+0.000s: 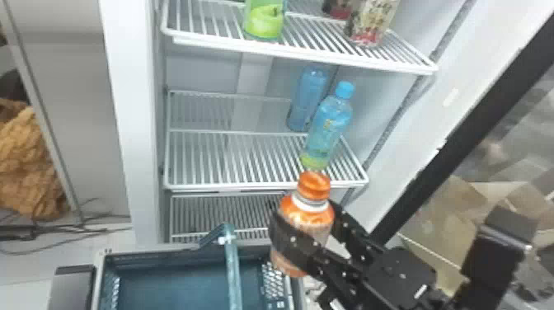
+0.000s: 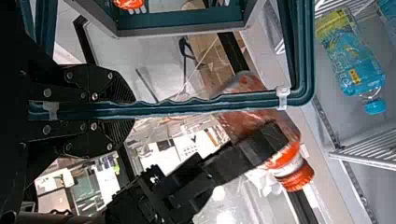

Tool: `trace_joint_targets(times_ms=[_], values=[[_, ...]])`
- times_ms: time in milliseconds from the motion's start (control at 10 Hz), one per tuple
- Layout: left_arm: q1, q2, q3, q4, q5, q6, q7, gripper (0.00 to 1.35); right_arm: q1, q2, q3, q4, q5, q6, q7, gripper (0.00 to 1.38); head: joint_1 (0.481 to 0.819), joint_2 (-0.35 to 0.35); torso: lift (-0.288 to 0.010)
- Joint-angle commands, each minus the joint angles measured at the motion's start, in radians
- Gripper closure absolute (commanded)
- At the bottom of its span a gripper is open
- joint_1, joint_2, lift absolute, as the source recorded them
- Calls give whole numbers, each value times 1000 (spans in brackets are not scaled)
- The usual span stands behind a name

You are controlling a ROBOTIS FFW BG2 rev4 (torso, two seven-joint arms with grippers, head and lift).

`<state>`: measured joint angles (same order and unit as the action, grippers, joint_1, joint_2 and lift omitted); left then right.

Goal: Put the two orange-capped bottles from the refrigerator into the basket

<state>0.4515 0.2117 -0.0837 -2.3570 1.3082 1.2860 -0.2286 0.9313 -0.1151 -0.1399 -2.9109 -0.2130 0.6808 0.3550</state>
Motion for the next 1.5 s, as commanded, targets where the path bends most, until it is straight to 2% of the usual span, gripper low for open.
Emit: trace_joint_targets(times_ms=[0, 200, 400, 1000, 1100, 1200, 1300, 1400], values=[[0, 0, 0, 2, 0, 0, 0, 1194, 21, 0, -12, -23, 6, 63, 9, 820, 695, -350, -288], [0, 0, 0, 0, 0, 0, 0, 1194, 45, -8, -18, -28, 6, 136, 15, 820, 695, -350, -288], [-2, 0, -2, 0, -2, 0, 0, 1194, 9, -8, -18, -16, 0, 208, 38, 820, 695, -350, -288], [-17, 6, -16, 2, 0, 0, 0, 1194, -72, -21, 16, 85, -6, 239, 79, 815, 695, -350, -288], [-17, 6, -14, 2, 2, 0, 0, 1194, -77, -23, 16, 92, -4, 239, 85, 731, 695, -350, -288], [-17, 6, -14, 2, 4, -2, 0, 1194, -77, -23, 16, 92, -2, 239, 85, 490, 695, -350, -288], [-17, 6, -16, 0, 4, -2, 0, 1194, -80, -23, 16, 92, 0, 235, 85, 311, 695, -350, -288], [-15, 6, -16, 2, 4, -2, 0, 1194, -80, -23, 16, 97, 0, 225, 88, 203, 695, -350, -288]])
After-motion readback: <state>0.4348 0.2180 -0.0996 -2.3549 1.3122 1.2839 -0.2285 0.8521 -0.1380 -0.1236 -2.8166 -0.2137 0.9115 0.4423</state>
